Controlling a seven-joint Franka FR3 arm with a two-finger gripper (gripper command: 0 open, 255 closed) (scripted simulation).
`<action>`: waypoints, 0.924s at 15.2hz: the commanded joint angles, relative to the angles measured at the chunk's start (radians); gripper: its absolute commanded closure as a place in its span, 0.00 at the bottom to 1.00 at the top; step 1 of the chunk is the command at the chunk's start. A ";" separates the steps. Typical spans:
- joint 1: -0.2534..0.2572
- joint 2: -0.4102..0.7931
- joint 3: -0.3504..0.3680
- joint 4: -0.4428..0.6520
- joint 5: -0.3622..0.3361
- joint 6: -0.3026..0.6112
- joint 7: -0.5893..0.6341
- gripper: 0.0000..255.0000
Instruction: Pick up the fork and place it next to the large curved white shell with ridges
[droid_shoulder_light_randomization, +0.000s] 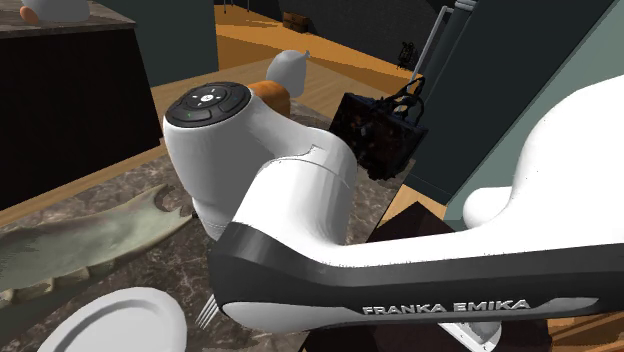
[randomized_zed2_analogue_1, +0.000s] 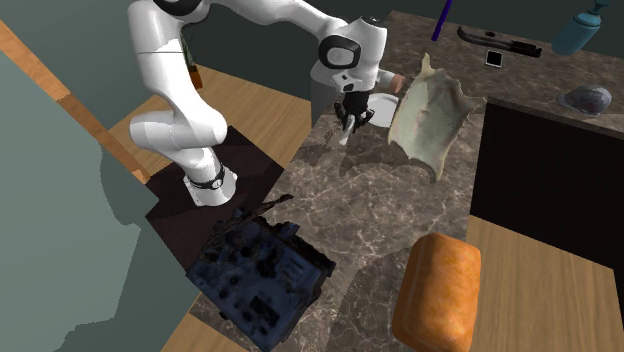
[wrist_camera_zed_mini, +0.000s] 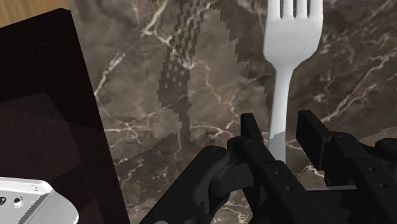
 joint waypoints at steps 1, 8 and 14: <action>-0.016 -0.008 0.026 -0.010 0.014 0.021 -0.003 1.00; -0.059 -0.028 0.087 -0.029 0.047 0.067 -0.018 1.00; -0.059 -0.028 0.087 -0.029 0.047 0.067 -0.018 0.00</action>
